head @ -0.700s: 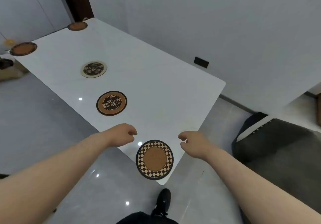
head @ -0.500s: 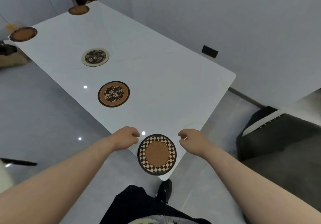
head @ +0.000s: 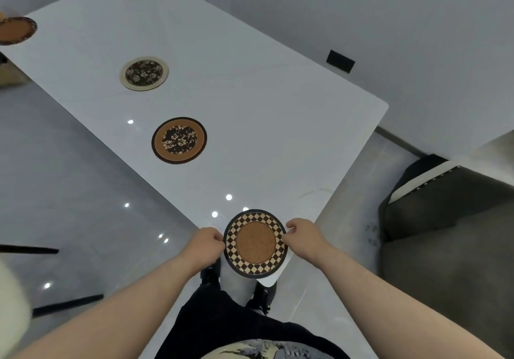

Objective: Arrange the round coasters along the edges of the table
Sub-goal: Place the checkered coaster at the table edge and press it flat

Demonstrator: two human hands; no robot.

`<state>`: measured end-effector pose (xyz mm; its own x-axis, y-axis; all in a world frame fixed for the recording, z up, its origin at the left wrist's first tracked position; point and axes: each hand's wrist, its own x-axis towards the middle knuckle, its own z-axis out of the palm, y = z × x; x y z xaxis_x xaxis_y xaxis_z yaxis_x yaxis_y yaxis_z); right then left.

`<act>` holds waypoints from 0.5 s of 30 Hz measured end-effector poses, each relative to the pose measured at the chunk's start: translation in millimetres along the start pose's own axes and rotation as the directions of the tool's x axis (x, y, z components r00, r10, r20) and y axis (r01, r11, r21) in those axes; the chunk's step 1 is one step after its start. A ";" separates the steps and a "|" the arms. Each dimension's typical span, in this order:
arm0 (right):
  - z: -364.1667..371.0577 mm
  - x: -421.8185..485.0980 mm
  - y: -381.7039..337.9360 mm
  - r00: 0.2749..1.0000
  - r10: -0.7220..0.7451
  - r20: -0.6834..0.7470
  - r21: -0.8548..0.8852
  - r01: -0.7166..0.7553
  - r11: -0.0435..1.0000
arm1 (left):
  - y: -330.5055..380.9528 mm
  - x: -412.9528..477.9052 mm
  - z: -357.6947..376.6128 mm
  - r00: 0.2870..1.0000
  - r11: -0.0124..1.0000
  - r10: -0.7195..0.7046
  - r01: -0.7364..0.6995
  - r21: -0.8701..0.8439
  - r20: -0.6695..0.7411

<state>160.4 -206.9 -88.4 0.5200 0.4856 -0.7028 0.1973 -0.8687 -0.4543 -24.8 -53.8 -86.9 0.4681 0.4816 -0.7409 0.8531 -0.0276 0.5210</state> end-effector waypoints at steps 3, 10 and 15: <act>0.0 4.0 0.6 0.999 0.034 -0.011 0.090 -0.033 0.995 | 4.3 -0.2 4.9 0.998 0.992 -0.058 0.056 -0.113 -0.021; 0.0 8.1 7.9 0.997 0.048 -0.052 0.223 -0.035 0.974 | 11.0 3.9 10.5 0.989 0.925 -0.146 0.128 -0.357 -0.025; -7.7 4.7 6.7 0.996 0.034 -0.082 0.345 -0.003 0.939 | 20.6 6.2 5.5 0.990 0.917 -0.094 0.047 -0.395 -0.102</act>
<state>170.6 -211.3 -90.5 0.5930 0.4462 -0.6703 -0.1031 -0.7835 -0.6128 -3.0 -56.2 -83.1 0.3596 0.5689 -0.7396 0.7132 0.3435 0.6110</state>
